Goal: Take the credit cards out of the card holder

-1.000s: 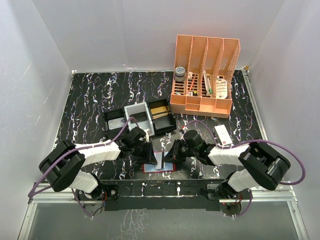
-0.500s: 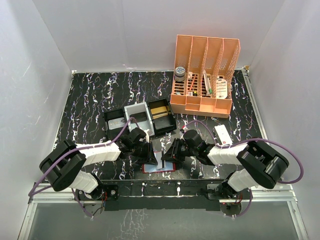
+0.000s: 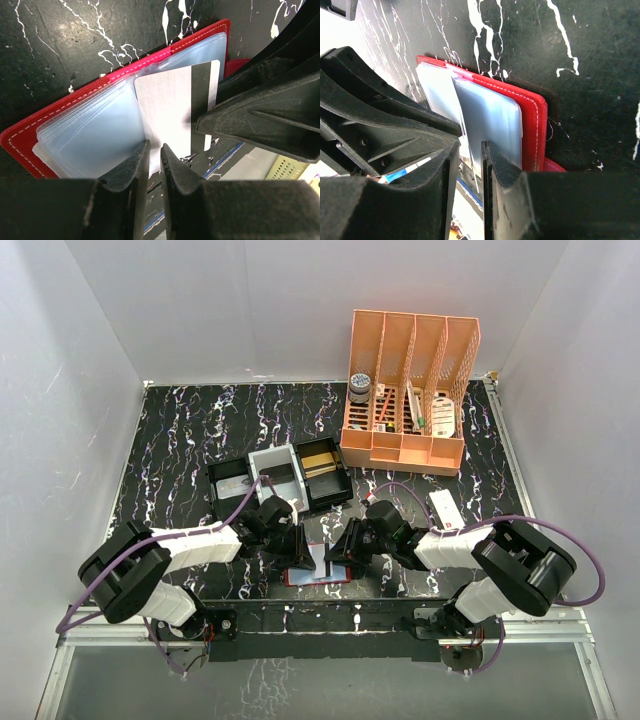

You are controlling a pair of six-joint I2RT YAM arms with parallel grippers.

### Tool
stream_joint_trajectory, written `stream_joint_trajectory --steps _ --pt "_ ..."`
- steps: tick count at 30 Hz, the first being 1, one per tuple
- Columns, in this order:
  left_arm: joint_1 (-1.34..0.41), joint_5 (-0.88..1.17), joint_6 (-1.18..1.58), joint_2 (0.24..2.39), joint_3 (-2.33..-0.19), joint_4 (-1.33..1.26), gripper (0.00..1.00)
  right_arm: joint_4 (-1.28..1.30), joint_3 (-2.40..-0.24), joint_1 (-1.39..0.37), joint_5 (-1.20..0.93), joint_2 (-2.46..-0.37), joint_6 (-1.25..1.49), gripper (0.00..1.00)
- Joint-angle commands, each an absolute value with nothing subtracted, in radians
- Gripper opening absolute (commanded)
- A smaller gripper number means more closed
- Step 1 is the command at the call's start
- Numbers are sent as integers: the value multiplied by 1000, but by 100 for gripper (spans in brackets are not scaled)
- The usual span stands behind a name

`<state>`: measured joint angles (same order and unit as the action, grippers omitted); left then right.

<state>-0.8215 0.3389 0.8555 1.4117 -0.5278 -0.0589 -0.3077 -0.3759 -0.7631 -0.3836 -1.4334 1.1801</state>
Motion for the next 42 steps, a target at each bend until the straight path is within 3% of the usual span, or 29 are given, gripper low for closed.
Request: stream_joint_trajectory --steps 1,8,23,30,36,39,42 --pt "-828 280 860 1394 -504 3 16 -340 -381 -761 -359 -1405 1180 24" --pt "-828 262 850 1342 -516 33 25 -356 -402 -760 -381 -1435 1181 6" --pt "-828 199 844 1225 -566 129 52 -435 -378 -760 -451 -1361 1237 0" --pt "-827 187 875 1162 -573 134 68 -244 -453 -760 -400 -1271 1170 0" --pt "-828 186 871 1159 -589 163 67 -304 -428 -760 -424 -1336 1187 0" --pt "-827 208 869 1171 -580 136 58 -405 -398 -761 -474 -1401 1208 0" --pt "-828 206 875 1198 -574 139 47 -346 -411 -766 -478 -1455 1169 0"
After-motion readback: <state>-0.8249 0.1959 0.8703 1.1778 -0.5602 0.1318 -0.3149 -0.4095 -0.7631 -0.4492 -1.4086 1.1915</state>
